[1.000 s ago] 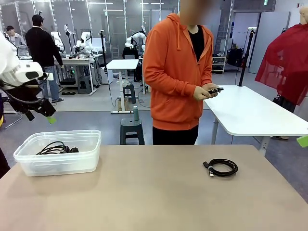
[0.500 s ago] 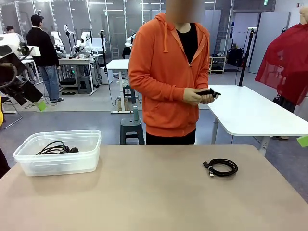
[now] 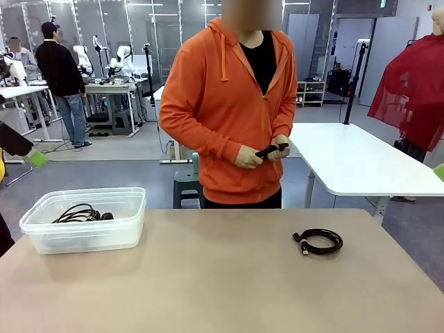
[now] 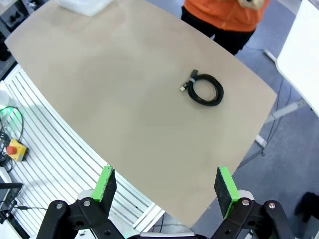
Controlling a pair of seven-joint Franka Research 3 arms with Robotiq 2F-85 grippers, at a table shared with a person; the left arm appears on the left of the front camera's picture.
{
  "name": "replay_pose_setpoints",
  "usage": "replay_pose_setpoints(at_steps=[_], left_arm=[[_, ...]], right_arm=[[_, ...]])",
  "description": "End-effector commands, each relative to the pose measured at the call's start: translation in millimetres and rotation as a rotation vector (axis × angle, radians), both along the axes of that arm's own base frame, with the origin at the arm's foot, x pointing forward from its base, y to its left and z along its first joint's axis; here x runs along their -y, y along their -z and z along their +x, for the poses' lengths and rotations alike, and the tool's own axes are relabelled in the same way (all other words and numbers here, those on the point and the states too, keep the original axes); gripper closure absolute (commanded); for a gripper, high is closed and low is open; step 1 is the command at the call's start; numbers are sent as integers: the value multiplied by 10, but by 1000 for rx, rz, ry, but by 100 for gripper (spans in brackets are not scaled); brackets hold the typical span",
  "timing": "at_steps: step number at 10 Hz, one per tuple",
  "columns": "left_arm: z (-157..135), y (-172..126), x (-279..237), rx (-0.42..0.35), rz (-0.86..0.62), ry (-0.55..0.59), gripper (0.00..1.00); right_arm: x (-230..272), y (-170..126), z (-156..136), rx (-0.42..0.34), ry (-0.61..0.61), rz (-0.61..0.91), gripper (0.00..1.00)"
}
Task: Organize and store the cables.
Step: Place the USB Extension Cable into the Organizing box.
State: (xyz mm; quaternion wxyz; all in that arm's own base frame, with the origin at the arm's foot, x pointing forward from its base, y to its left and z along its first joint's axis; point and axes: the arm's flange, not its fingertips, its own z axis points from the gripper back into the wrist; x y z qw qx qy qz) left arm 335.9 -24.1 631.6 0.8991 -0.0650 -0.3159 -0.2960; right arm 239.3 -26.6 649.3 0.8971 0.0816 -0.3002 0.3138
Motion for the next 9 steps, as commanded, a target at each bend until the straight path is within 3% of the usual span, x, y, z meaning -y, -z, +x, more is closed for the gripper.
replay_pose_setpoints(at_steps=[1, 3, 4, 8, 9], left_arm=[[-176, 66, -54, 48, -40, 29, 0], [-138, 32, -117, 40, -94, -4, 0], [-192, -10, -49, 27, -23, 8, 0], [-201, -5, -83, 27, -34, 6, 0], [-224, -137, -23, 41, -56, 101, 0]], right_arm=[[-92, 79, 127, -75, 69, -23, 0], [-65, 38, 63, -29, 24, -14, 0], [-65, 38, 63, -29, 24, -14, 0], [-65, 38, 63, -29, 24, -14, 0], [-86, 44, 60, -33, 24, -7, 0]])
